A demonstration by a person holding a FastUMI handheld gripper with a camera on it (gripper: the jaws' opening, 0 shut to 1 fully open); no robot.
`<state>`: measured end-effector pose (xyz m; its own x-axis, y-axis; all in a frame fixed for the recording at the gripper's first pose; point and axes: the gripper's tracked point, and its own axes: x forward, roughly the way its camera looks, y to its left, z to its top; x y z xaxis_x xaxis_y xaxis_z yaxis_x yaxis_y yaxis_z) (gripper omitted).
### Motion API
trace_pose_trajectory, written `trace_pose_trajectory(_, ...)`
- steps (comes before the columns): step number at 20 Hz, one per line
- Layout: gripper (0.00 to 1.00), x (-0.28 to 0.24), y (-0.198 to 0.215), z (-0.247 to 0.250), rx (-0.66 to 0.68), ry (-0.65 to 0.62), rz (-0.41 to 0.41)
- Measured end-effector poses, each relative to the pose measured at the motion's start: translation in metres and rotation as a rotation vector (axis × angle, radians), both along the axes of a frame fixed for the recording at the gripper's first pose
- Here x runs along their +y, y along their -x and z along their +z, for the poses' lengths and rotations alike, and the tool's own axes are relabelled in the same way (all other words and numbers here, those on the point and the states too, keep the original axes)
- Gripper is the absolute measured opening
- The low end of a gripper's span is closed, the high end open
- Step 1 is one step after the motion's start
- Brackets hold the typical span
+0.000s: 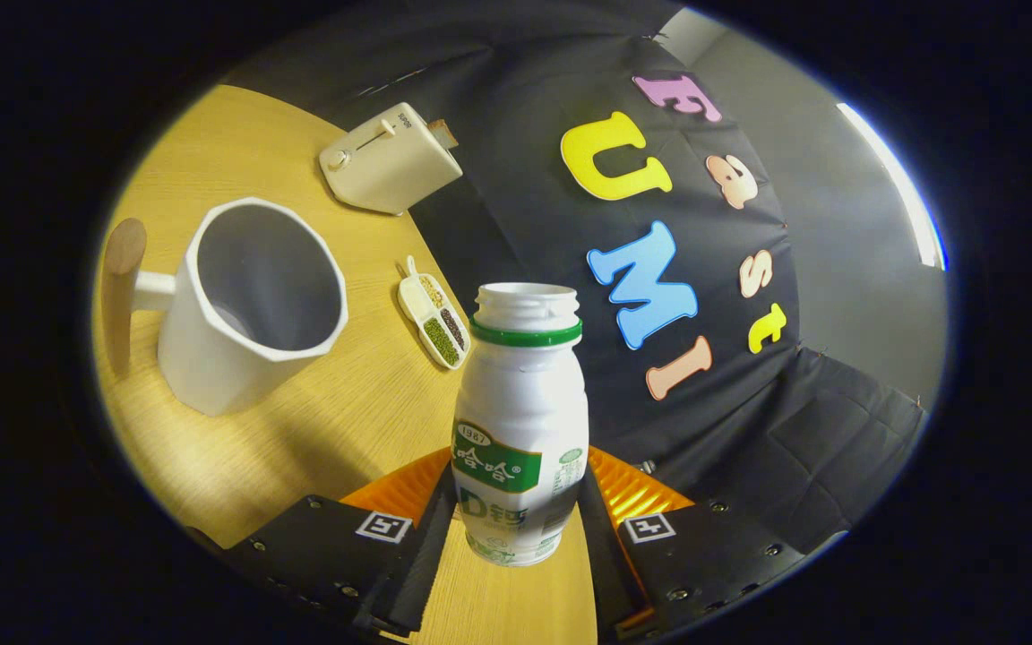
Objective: Take the bottle from table, then pour the juice into the cup, finally place the bottle on the coaster
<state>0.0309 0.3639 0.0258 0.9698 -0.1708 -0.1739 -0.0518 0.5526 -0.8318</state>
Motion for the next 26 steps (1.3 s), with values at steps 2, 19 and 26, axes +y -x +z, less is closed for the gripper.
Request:
trace_pose_trajectory(2,0.71,0.001,-0.004,-0.003,0.010,-0.065,0.010)
trace_pose_trajectory(19,0.71,-0.003,-0.051,-0.023,0.076,-0.384,0.033)
trace_pose_trajectory(26,0.71,-0.018,-0.071,-0.025,0.081,-0.522,0.020)
